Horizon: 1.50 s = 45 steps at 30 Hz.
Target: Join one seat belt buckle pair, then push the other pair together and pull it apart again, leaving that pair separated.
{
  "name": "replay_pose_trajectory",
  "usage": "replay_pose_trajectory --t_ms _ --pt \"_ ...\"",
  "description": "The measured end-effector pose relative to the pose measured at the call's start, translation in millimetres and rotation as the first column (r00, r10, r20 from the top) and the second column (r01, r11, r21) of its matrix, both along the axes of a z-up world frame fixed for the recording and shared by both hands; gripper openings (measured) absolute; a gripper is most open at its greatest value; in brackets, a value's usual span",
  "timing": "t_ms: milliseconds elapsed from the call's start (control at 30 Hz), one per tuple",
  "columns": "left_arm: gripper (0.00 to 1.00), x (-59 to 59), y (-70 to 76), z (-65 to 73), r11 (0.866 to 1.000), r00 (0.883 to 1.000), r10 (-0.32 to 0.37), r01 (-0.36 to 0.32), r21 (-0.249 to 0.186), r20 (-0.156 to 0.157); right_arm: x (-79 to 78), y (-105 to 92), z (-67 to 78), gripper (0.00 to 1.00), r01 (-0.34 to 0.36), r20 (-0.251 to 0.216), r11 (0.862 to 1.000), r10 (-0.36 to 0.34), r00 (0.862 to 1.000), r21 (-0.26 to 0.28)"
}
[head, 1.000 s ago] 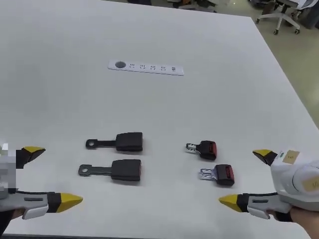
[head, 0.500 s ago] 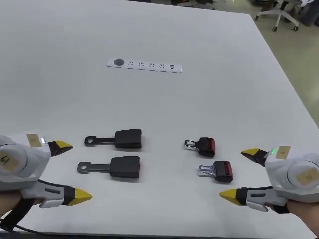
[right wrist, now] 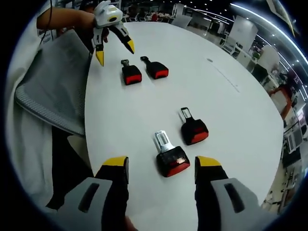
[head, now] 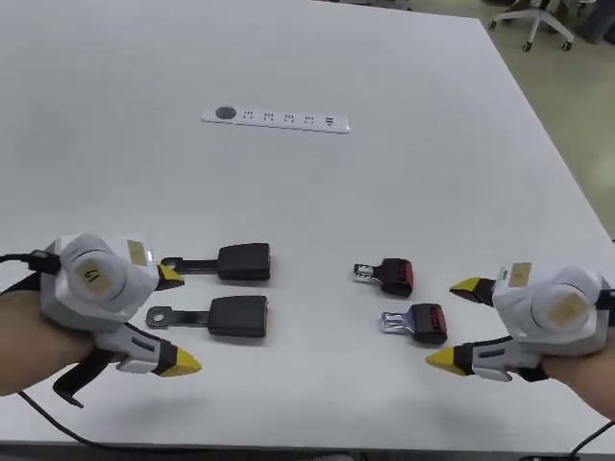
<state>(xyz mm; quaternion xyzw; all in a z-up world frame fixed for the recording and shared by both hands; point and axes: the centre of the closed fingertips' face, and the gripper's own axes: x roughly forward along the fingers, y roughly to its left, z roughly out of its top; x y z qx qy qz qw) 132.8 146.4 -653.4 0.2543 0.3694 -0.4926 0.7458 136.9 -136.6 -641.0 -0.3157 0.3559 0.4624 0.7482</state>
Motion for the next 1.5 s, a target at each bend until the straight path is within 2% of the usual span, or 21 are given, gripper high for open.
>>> replay_pose_trajectory --t_ms 200,433,567,667,767,867,967,1133,1300,1333,1500 --pt "0.63 8.1 -7.2 -7.8 0.999 0.999 -0.034 0.034 0.012 -0.021 7.5 -3.7 -11.0 0.54 -0.022 -0.015 0.999 0.021 1.000 -0.024" --pt "0.55 14.1 -22.7 -10.0 0.997 0.996 -0.075 0.076 0.010 -0.049 9.6 -6.9 -27.9 0.47 -0.078 -0.086 0.996 0.074 0.994 -0.042" --pt "0.52 15.4 -29.4 -12.1 0.993 0.992 -0.114 0.115 0.012 -0.054 18.8 -12.8 -35.1 0.47 -0.083 -0.098 0.995 0.077 0.992 -0.060" --pt "0.50 13.6 -30.6 -17.1 0.992 0.988 -0.127 0.129 0.016 -0.087 21.3 -15.5 -39.1 0.47 -0.093 -0.117 0.993 0.085 0.989 -0.070" --pt "0.49 14.1 -28.4 -24.2 0.987 0.984 -0.151 0.155 0.035 -0.093 23.1 -17.3 -43.8 0.46 -0.108 -0.132 0.991 0.098 0.986 -0.075" --pt "0.45 13.1 -28.9 -24.0 0.985 0.981 -0.164 0.169 0.045 -0.104 25.3 -15.6 -44.1 0.46 -0.129 -0.141 0.988 0.116 0.983 -0.084" --pt "0.45 13.3 -29.3 -26.9 0.981 0.979 -0.175 0.181 0.062 -0.100 25.6 -13.4 -44.6 0.45 -0.153 -0.150 0.984 0.138 0.979 -0.093" --pt "0.42 14.3 -33.0 -27.5 0.975 0.974 -0.204 0.210 0.066 -0.094 23.9 -7.6 -45.8 0.41 -0.202 -0.166 0.973 0.182 0.969 -0.109" --pt "0.37 17.2 -35.9 -26.8 0.972 0.973 -0.216 0.223 0.080 -0.080 21.4 -11.9 -55.7 0.37 -0.228 -0.202 0.963 0.196 0.959 -0.144" --pt "0.37 15.4 -35.9 -28.3 0.967 0.970 -0.228 0.235 0.094 -0.080 22.5 -8.6 -52.6 0.35 -0.209 -0.211 0.971 0.181 0.960 -0.118" --pt "0.37 15.9 -33.3 -32.8 0.951 0.960 -0.271 0.277 0.134 -0.067 21.3 -7.7 -54.9 0.35 -0.237 -0.212 0.963 0.207 0.955 -0.128"
